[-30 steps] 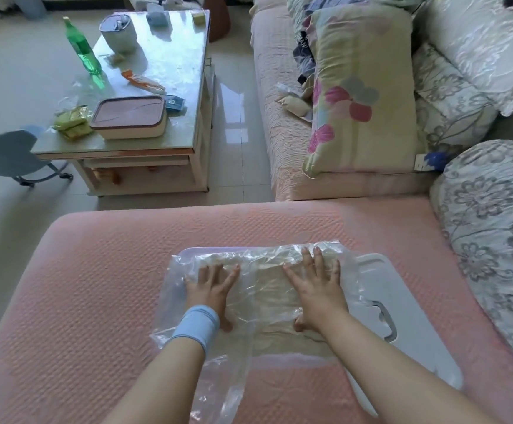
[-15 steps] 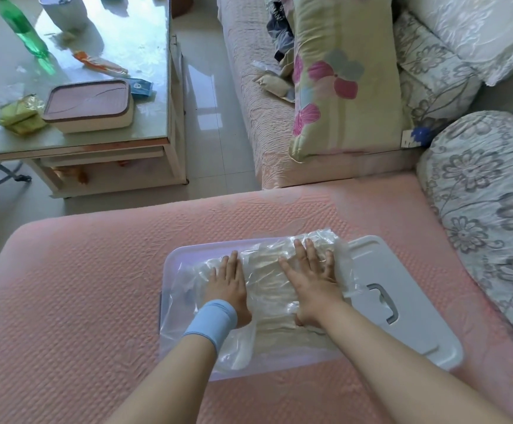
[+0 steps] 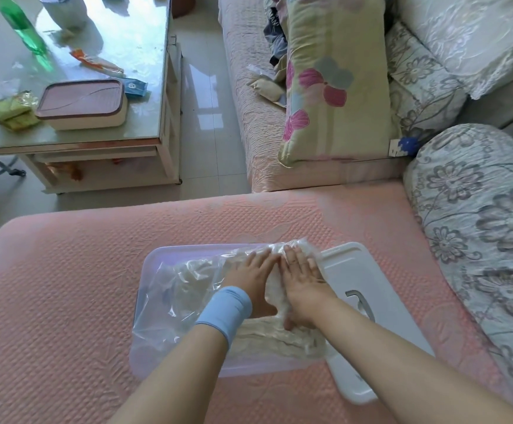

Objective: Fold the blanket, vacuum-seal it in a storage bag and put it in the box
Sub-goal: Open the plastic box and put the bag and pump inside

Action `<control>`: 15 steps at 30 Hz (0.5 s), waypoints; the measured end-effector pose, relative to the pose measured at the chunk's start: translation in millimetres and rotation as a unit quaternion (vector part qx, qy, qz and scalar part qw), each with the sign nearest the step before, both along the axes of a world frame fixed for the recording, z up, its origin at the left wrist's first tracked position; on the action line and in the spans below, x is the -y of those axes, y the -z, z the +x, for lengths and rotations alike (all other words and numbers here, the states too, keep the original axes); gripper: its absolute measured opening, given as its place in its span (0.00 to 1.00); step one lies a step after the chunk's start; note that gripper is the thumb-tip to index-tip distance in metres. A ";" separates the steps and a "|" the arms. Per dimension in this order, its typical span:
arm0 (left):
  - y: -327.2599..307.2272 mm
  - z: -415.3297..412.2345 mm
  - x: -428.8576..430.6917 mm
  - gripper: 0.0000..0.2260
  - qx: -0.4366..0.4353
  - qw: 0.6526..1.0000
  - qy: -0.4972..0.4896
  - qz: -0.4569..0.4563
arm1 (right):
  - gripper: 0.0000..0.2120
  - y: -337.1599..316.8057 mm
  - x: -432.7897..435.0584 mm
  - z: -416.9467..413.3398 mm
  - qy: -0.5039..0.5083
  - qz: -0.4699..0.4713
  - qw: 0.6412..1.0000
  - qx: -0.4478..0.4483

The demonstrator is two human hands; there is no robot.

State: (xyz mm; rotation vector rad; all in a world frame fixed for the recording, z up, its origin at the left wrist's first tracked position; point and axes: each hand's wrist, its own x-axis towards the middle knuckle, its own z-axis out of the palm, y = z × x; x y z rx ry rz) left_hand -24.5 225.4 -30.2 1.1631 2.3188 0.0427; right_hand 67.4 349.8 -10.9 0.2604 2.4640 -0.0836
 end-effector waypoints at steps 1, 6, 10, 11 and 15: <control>4.4 3.2 -1.2 0.49 0.018 1.000 -0.005 0.003 | 0.66 1.6 0.3 -2.4 -0.003 0.010 1.000 0.013; 31.0 6.5 -2.4 0.51 0.008 1.000 -0.017 0.008 | 0.65 19.7 5.3 -6.1 -0.006 0.035 0.999 0.012; 51.6 7.3 -3.1 0.49 0.001 0.999 -0.034 -0.022 | 0.66 46.4 15.3 -10.5 0.008 0.025 1.000 0.005; 55.8 7.0 -2.2 0.49 0.002 0.999 -0.035 -0.032 | 0.65 54.1 18.4 -8.8 0.008 0.025 1.000 0.003; 76.0 0.4 -2.8 0.49 0.018 0.996 -0.029 -0.080 | 0.65 86.4 19.6 -10.5 0.003 0.028 1.000 0.007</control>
